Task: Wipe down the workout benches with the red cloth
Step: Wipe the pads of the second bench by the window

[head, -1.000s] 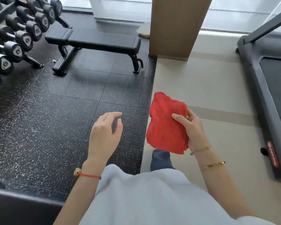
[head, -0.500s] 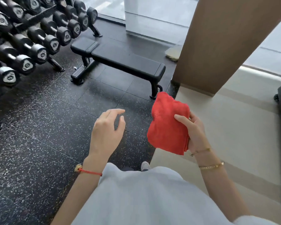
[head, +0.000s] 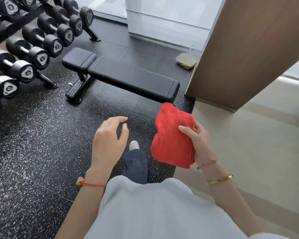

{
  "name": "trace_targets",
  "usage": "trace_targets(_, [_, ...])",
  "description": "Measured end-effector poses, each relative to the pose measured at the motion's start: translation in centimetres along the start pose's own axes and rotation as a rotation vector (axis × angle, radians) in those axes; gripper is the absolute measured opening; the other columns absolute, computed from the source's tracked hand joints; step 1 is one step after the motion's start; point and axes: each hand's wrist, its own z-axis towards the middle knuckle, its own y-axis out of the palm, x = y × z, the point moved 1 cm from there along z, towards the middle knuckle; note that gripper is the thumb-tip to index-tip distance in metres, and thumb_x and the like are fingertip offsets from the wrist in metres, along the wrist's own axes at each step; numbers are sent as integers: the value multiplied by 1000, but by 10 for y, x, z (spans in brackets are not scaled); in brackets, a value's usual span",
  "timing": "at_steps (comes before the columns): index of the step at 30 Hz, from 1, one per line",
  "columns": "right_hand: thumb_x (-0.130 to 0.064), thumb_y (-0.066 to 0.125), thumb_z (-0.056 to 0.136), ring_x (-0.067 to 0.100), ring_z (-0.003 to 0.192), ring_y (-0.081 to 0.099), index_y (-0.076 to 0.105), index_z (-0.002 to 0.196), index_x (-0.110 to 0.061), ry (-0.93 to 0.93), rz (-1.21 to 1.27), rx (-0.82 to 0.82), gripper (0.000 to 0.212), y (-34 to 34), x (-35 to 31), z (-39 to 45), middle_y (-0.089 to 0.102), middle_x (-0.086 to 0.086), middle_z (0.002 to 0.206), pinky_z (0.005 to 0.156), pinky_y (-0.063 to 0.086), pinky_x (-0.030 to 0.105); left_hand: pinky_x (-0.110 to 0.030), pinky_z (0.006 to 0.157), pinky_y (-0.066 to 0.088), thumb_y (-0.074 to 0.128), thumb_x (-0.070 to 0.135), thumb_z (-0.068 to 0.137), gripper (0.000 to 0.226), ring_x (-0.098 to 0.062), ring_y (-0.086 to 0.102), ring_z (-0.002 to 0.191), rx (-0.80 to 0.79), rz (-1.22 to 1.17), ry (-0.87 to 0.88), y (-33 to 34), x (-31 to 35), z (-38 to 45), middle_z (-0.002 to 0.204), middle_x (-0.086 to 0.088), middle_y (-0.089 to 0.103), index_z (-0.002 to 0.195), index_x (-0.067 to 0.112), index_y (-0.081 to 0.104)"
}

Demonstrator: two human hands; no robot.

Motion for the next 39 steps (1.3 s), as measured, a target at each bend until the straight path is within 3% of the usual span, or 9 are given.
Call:
trace_targets(5, [-6,68,83,25,94,66,59,114,-6,-19,29,90,33,63,-36,93,69,10,103,85,56,40,-34,100,47,55,18,97,24,-17,61,109,-40,-7,49,-12,-33,128,115,1,68,118,15,66])
trace_targets(10, [-19,75,70,22,93,68,61,105,-16,-45,54,167,38,115,-59,166,71,6,102,84,56,39,-35,98,48,55,18,96,23,-17,62,107,-75,5,125,-18,-64,234,113,1,69,116,15,65])
trace_targets(22, [-26,75,69,24,96,67,58,103,-20,25,-13,183,38,169,-71,299,70,9,106,86,55,41,-39,95,50,53,20,95,26,-19,60,108,-142,17,142,24,-104,381,115,0,68,120,16,63])
trace_targets(31, [-10,70,84,16,88,64,53,107,-13,105,-74,255,28,163,-63,445,68,2,97,76,53,30,-43,98,48,55,11,94,30,-22,59,111,-225,30,160,123,-124,497,118,-2,66,123,12,62])
trace_targets(36, [-9,69,86,19,91,64,50,111,-10,105,-123,265,32,155,-42,535,66,5,100,84,54,37,-43,96,48,55,10,93,31,-24,58,113,-294,52,197,200,-150,553,120,-4,65,123,11,62])
trace_targets(39, [-9,69,85,11,86,63,49,111,-10,90,-173,271,33,149,-17,588,65,0,96,79,54,28,-41,97,47,55,10,93,31,-25,59,114,-346,70,224,248,-171,577,120,-6,65,123,9,62])
